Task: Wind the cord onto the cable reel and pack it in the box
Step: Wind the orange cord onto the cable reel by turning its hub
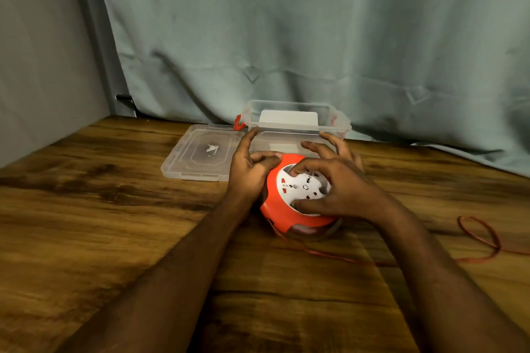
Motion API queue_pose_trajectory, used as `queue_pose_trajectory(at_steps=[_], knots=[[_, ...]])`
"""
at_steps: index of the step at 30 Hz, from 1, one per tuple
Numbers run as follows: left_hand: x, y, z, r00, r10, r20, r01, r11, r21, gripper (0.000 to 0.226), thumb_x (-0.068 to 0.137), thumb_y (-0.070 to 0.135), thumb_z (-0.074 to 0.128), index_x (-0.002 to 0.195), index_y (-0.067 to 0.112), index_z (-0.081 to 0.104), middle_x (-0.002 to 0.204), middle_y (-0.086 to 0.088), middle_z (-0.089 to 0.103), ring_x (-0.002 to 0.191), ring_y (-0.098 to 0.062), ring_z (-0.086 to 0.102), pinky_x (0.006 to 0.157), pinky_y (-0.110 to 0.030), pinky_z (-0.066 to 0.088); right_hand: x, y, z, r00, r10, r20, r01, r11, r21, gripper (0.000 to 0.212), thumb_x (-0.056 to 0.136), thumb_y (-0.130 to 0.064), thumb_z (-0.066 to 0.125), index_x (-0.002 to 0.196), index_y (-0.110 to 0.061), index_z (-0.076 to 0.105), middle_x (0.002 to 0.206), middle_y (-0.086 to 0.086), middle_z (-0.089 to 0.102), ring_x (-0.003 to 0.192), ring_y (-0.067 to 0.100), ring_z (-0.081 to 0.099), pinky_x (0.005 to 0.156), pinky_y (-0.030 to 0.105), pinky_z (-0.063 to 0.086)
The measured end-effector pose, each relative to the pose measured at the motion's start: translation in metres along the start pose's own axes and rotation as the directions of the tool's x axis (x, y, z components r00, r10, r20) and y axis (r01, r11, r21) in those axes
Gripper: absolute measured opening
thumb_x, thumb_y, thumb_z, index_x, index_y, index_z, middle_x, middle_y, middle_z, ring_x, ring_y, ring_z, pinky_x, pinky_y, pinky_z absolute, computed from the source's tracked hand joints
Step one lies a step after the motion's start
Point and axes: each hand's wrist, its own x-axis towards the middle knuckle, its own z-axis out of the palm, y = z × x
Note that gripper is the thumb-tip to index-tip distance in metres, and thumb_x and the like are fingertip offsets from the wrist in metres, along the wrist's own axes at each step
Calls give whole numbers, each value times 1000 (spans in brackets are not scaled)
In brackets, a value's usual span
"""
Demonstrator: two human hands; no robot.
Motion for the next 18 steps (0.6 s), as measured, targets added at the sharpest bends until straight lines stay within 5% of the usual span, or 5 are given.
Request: queue_pose_trajectory(at_steps=[11, 18], knots=[[1, -1, 0, 1000, 0, -5, 0, 1000, 2, 71, 89, -8, 65, 150, 17, 41, 93, -15, 73, 98, -35, 70, 99, -56, 53, 7, -10, 12, 963, 120, -242, -148, 984, -99, 74, 52, -91, 47, 91, -33, 73, 142, -13, 57, 147, 15, 23, 113, 46, 24], [0, -2, -1, 1000, -12, 2, 12, 999, 38, 71, 90, -4, 66, 151, 22, 40, 97, -14, 75, 102, -37, 71, 96, -56, 55, 7, -11, 10, 944, 172, -281, -214, 969, -125, 63, 59, -89, 63, 78, -31, 77, 132, -15, 62, 145, 14, 26, 111, 44, 24]])
